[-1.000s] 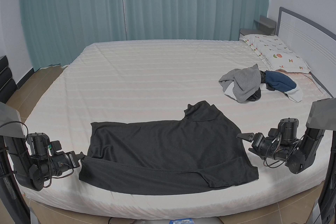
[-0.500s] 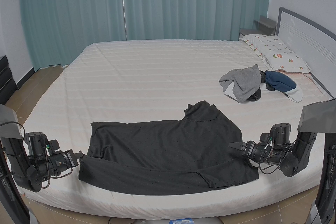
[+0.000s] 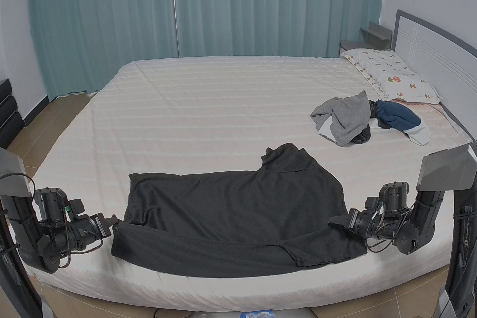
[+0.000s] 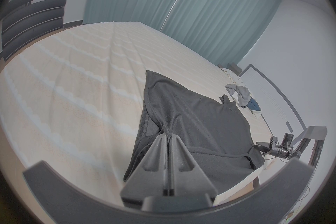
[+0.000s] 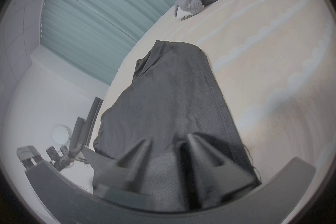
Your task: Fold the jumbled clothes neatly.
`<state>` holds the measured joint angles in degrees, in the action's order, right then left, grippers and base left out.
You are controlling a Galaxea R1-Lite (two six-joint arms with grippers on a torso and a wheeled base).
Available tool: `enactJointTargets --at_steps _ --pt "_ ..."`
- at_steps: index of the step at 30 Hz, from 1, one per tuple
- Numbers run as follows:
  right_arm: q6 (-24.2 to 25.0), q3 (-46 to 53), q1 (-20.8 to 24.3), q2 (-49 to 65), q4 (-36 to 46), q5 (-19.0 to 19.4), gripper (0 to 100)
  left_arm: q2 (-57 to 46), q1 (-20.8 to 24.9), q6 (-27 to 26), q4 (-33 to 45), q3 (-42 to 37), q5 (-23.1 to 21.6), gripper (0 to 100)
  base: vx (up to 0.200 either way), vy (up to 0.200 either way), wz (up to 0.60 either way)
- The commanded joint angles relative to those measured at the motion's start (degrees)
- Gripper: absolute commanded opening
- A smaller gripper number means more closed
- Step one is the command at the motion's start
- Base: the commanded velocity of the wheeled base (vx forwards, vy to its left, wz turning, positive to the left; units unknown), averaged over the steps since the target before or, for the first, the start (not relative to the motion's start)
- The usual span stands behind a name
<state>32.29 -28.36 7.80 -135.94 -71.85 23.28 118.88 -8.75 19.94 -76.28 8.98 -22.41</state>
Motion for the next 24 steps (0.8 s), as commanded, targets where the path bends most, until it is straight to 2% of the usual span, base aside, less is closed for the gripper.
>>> enactJointTargets --at_steps 1,18,24 --pt "-2.41 1.46 -1.47 -1.35 -0.48 0.18 0 0.03 -0.04 0.01 -0.01 -0.28 -0.01 0 0.000 0.000 0.00" --pt "-1.97 9.99 -4.11 10.69 -2.94 1.50 0 -0.58 -0.12 -0.61 -0.10 -2.22 2.02 0 0.000 0.000 0.00" --pt "-0.30 16.58 -4.90 15.18 -8.48 3.26 0 -3.04 -0.12 -0.70 -1.16 -5.21 2.02 0 0.000 0.000 0.00"
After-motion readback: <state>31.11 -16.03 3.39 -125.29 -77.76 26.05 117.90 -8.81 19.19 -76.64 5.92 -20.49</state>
